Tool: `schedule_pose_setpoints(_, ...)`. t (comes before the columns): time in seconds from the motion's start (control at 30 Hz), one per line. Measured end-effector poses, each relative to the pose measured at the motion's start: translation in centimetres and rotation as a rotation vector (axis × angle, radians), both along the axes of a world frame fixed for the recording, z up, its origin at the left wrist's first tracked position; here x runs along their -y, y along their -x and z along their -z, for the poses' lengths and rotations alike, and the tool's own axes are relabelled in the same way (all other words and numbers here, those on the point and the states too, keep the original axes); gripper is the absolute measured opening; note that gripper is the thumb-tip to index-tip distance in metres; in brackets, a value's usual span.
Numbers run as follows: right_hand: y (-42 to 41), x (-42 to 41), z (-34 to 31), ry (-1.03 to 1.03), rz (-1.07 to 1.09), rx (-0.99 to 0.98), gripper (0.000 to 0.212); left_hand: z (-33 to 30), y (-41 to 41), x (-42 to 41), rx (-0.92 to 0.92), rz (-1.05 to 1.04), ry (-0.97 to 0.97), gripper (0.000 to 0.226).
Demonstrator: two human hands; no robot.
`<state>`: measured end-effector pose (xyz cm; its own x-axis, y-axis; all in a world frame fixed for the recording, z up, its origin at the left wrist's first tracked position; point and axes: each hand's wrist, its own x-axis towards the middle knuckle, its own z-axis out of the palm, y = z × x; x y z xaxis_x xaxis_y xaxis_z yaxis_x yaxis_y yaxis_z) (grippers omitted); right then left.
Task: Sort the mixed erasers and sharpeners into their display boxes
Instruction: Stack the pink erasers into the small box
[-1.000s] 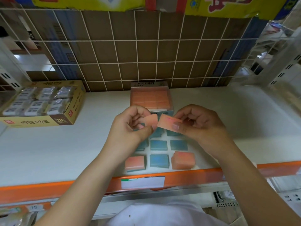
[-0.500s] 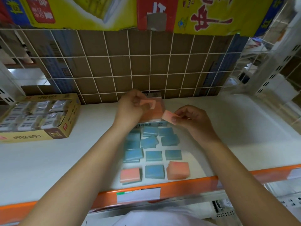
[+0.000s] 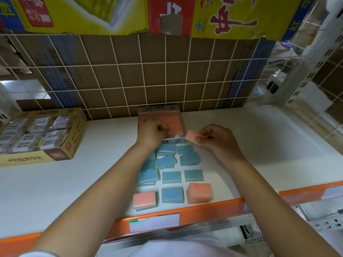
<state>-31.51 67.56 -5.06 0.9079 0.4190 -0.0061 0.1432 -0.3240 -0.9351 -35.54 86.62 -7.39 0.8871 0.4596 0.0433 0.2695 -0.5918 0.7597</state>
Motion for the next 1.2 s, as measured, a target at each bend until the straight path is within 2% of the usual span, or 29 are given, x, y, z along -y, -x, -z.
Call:
schedule_pose_setpoints(0.07, 0.0, -0.2, 0.1, 0.015, 0.000, -0.001, 0.009, -0.1, 0.0, -0.3, -0.030, 0.006, -0.011, 0.004)
schedule_pose_setpoints(0.33, -1.2, -1.8, -1.3, 0.100, -0.074, 0.081, 0.009, -0.9, 0.0, -1.3, -0.142, 0.067, -0.071, 0.026)
schedule_pose_setpoints(0.43, -2.6, -3.9, -2.1, 0.287, -0.121, 0.176, 0.011, -1.2, 0.0, -1.7, -0.173, 0.089, -0.089, 0.029)
schedule_pose_setpoints(0.6, -4.1, -7.3, -1.9, 0.532, -0.223, 0.113, 0.018, -1.2, 0.1, -2.1, -0.165, 0.130, -0.120, 0.030)
schedule_pose_setpoints(0.7, -4.4, -8.2, -1.0, 0.661, -0.232, 0.145, 0.005, -1.1, 0.1, -2.2, -0.161, 0.136, -0.110, 0.028)
schedule_pose_setpoints(0.77, -4.6, -8.4, -0.1, 0.711, -0.227, 0.170, 0.014, -0.9, 0.1, -2.3, -0.164, 0.136, -0.117, 0.029)
schedule_pose_setpoints(0.83, -4.9, -8.5, 0.8, 0.751, -0.218, 0.221, 0.002, -0.6, 0.0, -2.5, -0.164, 0.132, -0.127, 0.031)
schedule_pose_setpoints(0.97, -5.1, -8.6, 1.7, 0.681, -0.138, 0.244, 0.027, -0.6, 0.6, -2.3, -0.090, 0.138, -0.138, 0.031)
schedule_pose_setpoints(1.1, -2.3, -6.7, 0.2, 0.405, -0.107, 0.262, 0.024, -1.5, 3.7, -2.2, 0.105, 0.098, -0.060, 0.028)
schedule_pose_setpoints(1.2, 1.1, -3.0, -1.3, 0.291, -0.205, 0.237, 0.006, -2.0, 8.1, -1.9, 0.202, 0.074, -0.015, 0.020)
